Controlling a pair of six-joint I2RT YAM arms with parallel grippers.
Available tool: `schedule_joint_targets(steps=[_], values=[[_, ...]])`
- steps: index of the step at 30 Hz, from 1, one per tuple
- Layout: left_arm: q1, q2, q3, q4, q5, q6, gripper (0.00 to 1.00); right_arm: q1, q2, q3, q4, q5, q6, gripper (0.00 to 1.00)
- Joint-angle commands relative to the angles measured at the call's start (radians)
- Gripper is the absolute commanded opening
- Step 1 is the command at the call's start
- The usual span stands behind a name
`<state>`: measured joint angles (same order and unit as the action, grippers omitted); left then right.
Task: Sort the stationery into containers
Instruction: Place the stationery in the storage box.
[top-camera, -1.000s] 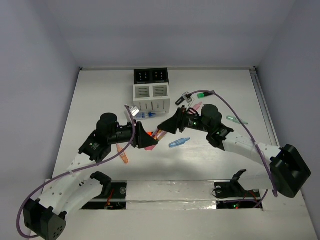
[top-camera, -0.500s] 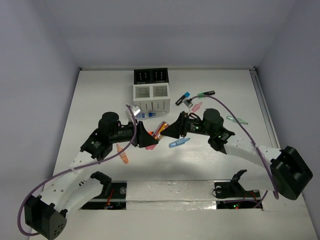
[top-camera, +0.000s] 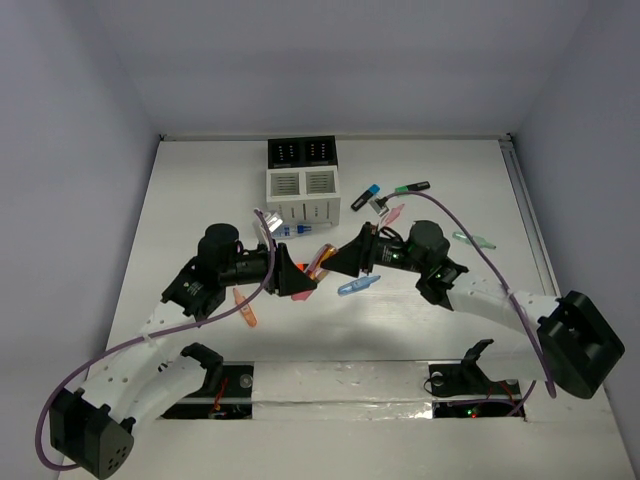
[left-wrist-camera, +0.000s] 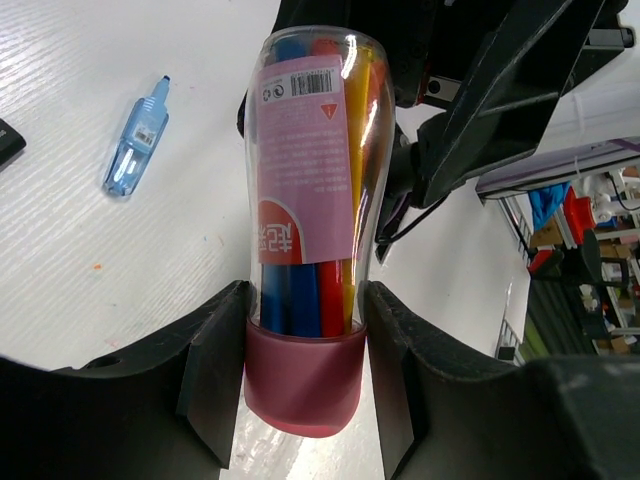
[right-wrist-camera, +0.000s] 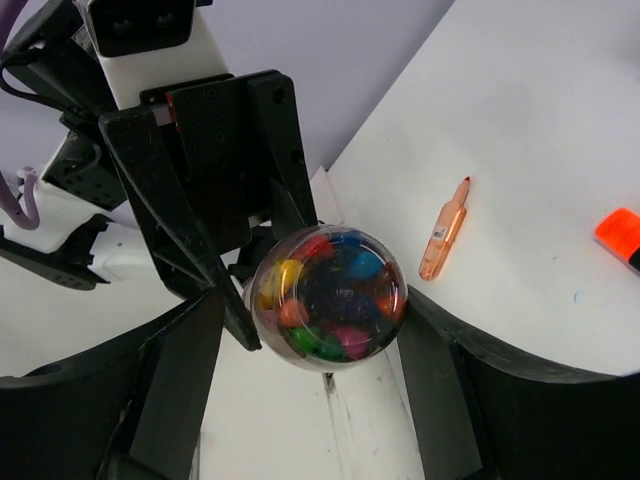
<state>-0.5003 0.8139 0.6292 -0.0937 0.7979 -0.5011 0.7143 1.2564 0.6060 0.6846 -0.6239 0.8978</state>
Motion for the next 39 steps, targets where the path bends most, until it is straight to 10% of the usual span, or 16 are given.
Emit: schedule_joint_targets(steps=[1, 8, 12, 17, 23, 39], values=[[-0.003, -0.015, 0.043, 0.051, 0.035, 0.027, 0.0, 0.005, 0.0, 0.012, 0.107, 0.016, 0.012, 0.74], [-0.003, -0.012, 0.038, 0.057, 0.04, 0.033, 0.0, 0.005, 0.024, 0.008, 0.141, 0.013, 0.032, 0.6], [-0.003, -0.01, 0.024, 0.072, 0.032, 0.021, 0.0, 0.005, 0.032, -0.027, 0.234, 0.045, 0.078, 0.29], [-0.003, -0.06, -0.031, 0.204, -0.015, -0.102, 0.46, 0.005, 0.012, -0.098, 0.395, 0.189, 0.164, 0.23], [-0.003, -0.201, -0.147, 0.391, -0.153, -0.275, 0.76, 0.005, -0.008, -0.155, 0.521, 0.318, 0.263, 0.21], [-0.003, -0.193, -0.286, 0.637, -0.189, -0.456, 0.73, 0.005, 0.095, -0.189, 0.679, 0.383, 0.394, 0.19]])
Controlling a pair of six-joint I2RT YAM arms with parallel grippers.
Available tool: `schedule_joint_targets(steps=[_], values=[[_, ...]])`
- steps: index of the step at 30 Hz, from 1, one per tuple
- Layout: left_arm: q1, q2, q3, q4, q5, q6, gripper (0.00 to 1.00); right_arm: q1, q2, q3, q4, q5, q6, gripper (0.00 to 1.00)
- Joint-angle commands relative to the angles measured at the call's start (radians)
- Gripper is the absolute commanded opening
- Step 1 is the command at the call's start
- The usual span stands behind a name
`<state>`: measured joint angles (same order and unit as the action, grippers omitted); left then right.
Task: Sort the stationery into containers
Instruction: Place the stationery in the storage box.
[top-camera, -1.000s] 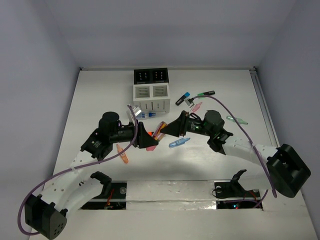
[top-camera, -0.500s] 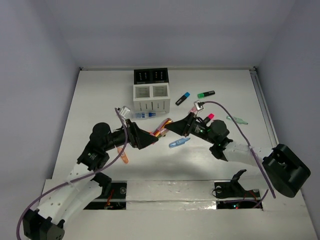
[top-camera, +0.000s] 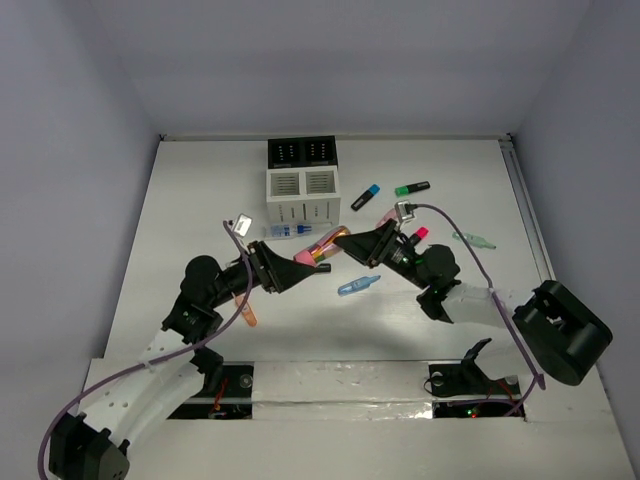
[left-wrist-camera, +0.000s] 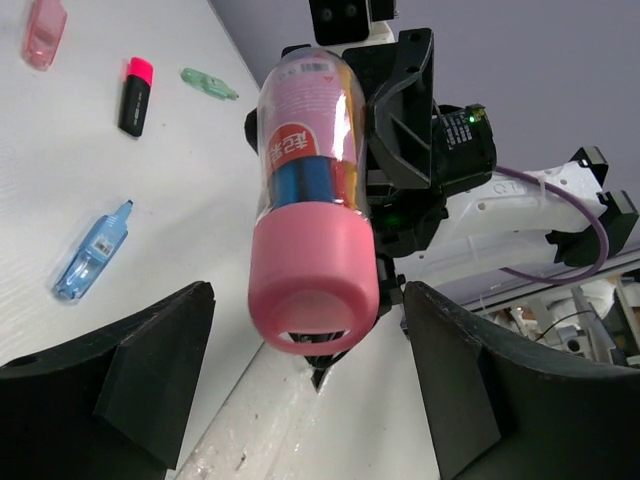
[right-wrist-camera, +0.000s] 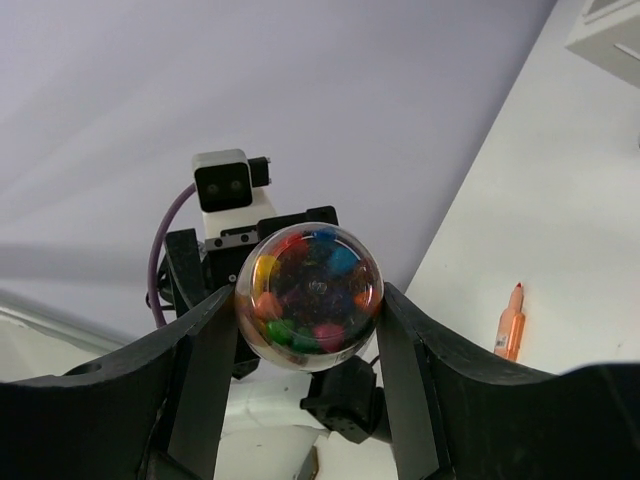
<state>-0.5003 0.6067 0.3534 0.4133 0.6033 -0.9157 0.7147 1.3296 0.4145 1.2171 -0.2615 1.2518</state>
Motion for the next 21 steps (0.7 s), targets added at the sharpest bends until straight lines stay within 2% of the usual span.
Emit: schedule_joint_targets(steps=[1, 7, 11, 12, 16, 17, 18, 20, 21], values=[[-0.003, 0.021, -0.017, 0.157, 0.007, -0.046, 0.72, 0.014, 0.028, 0.004, 0.157, 0.018, 0.043, 0.19], [-0.003, 0.048, -0.045, 0.263, -0.016, -0.089, 0.65, 0.023, 0.069, 0.006, 0.188, 0.015, 0.051, 0.19], [-0.003, 0.093, -0.053, 0.314, -0.001, -0.115, 0.44, 0.023, 0.086, -0.003, 0.216, 0.024, 0.06, 0.19], [-0.003, 0.099, -0.053, 0.32, 0.004, -0.117, 0.42, 0.023, 0.089, -0.008, 0.219, 0.027, 0.061, 0.19], [-0.012, 0.105, -0.06, 0.318, 0.01, -0.12, 0.39, 0.023, 0.102, -0.01, 0.232, 0.028, 0.066, 0.18], [-0.012, 0.105, -0.06, 0.315, 0.012, -0.117, 0.27, 0.023, 0.108, -0.01, 0.236, 0.027, 0.067, 0.19], [-0.012, 0.102, -0.059, 0.308, 0.01, -0.115, 0.17, 0.023, 0.111, -0.008, 0.237, 0.024, 0.069, 0.19], [-0.012, 0.091, -0.045, 0.274, -0.017, -0.095, 0.01, 0.023, 0.118, -0.008, 0.24, 0.019, 0.069, 0.26], [-0.012, 0.088, -0.036, 0.253, -0.029, -0.081, 0.0, 0.023, 0.121, -0.011, 0.239, 0.019, 0.069, 0.31]])
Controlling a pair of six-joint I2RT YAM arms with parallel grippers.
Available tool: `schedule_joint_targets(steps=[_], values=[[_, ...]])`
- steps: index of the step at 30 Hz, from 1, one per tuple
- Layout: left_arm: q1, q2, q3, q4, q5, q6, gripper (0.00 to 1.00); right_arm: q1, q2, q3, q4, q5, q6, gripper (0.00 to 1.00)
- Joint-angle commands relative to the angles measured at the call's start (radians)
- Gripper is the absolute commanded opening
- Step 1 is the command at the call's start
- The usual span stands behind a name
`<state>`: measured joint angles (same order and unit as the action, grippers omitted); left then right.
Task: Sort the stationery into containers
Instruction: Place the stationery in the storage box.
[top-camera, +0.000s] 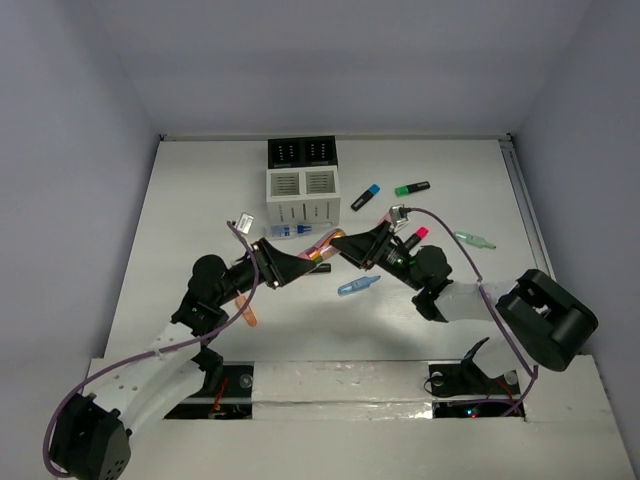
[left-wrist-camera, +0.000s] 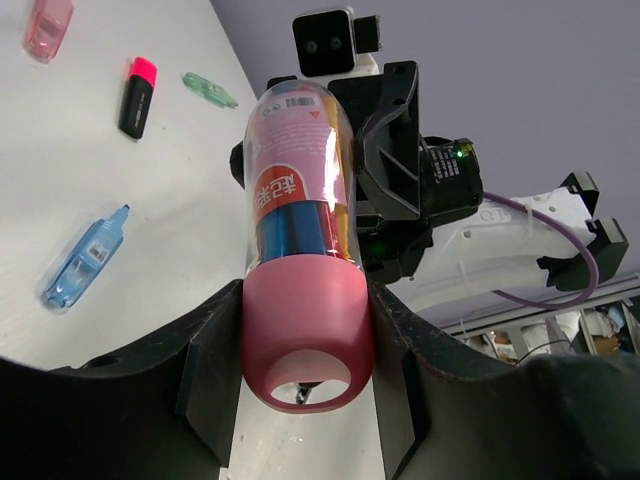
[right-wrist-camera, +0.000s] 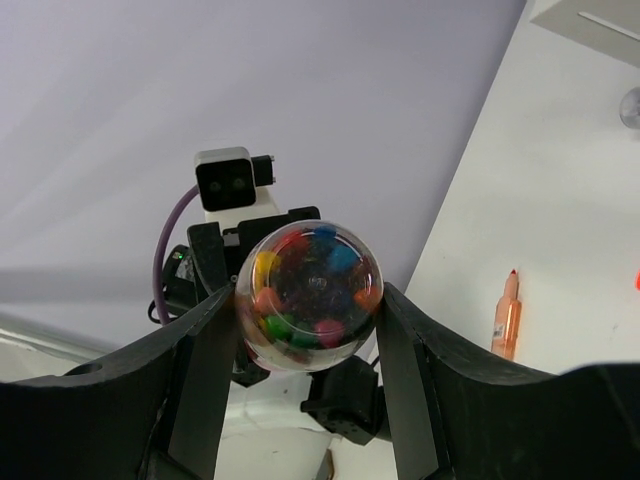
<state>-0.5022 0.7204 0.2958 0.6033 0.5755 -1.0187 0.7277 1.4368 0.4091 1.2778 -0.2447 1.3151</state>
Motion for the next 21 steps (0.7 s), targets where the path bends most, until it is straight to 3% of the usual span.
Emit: schedule_joint_targets(steps=[1, 2, 4, 5, 10, 15, 19, 21], values=[[-0.01, -0.027, 0.054, 0.005, -0.015, 0.04, 0.0, 0.01, 0.016, -0.009, 0.183, 0.001, 0.004, 0.37], [-0.01, -0.029, 0.072, -0.026, -0.049, 0.057, 0.0, 0.01, 0.017, -0.019, 0.183, 0.002, 0.0, 0.51], [-0.01, -0.024, 0.136, -0.13, -0.081, 0.107, 0.0, 0.01, 0.008, -0.033, 0.163, 0.008, -0.016, 0.64], [-0.01, -0.018, 0.167, -0.169, -0.129, 0.132, 0.0, 0.01, 0.001, -0.039, 0.147, 0.008, -0.025, 0.76], [-0.01, 0.056, 0.382, -0.393, -0.288, 0.287, 0.0, 0.01, -0.139, -0.049, -0.082, 0.022, -0.137, 0.95], [0.013, 0.213, 0.572, -0.522, -0.347, 0.399, 0.0, 0.01, -0.34, -0.09, -0.306, 0.087, -0.265, 0.97], [0.013, 0.355, 0.805, -0.725, -0.462, 0.518, 0.0, 0.01, -0.541, -0.04, -0.769, 0.149, -0.41, 0.91], [0.013, 0.428, 0.88, -0.79, -0.548, 0.589, 0.0, 0.01, -0.64, 0.003, -0.895, 0.168, -0.5, 0.91]])
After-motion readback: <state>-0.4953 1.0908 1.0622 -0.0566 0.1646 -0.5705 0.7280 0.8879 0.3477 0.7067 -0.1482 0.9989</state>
